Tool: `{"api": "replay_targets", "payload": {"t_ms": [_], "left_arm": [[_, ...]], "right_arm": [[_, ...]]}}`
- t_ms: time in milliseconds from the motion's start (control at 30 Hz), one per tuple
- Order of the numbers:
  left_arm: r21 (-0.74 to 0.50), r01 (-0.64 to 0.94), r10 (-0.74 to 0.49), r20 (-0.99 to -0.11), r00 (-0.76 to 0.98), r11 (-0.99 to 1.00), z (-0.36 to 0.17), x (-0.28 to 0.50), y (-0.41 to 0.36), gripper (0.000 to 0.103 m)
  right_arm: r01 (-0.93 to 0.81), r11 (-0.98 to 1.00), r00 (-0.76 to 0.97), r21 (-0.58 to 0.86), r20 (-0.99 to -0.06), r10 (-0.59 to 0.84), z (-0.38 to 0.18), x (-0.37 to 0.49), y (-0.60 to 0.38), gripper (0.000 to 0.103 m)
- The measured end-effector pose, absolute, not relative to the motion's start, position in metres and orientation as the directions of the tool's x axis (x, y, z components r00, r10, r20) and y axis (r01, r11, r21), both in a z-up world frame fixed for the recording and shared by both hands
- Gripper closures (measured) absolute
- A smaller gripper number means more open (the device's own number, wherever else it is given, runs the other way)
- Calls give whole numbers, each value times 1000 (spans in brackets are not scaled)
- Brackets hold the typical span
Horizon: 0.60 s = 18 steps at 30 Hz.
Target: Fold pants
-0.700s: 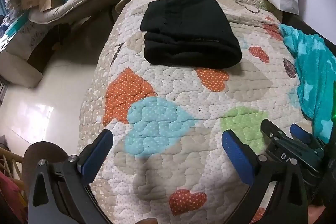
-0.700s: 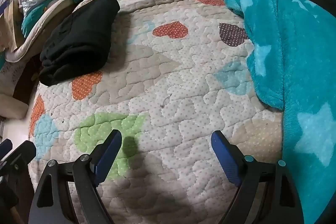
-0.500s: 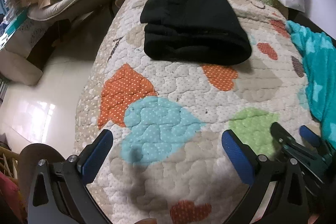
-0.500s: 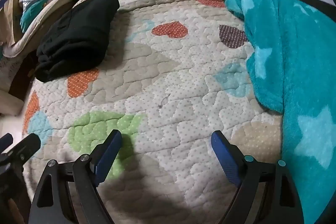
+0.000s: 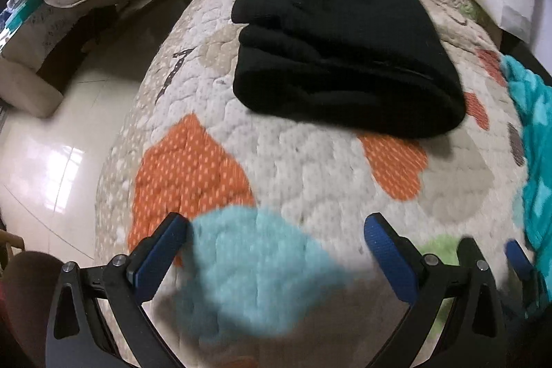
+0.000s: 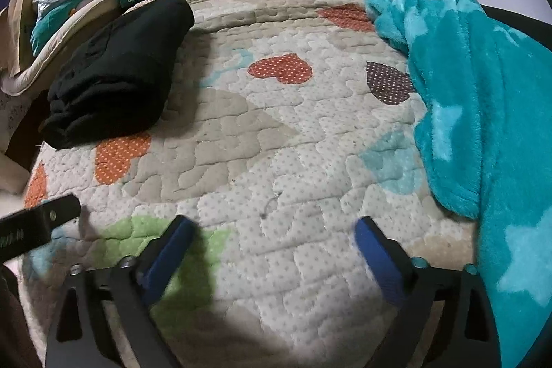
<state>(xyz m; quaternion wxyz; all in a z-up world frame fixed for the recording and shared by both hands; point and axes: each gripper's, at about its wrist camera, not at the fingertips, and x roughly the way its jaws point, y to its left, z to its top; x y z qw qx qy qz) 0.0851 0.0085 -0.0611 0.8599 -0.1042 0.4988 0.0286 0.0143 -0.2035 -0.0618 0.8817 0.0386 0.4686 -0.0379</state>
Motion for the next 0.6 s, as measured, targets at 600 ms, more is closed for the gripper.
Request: {"api": "replay_targets", "payload": {"t_ms": [600], "left_arm": [[-82,-200,58,-791,609,976,-70,71,2,0]], "right_arm": [[93,996,613,16,-788,-45,-61,9,-202,0]]}}
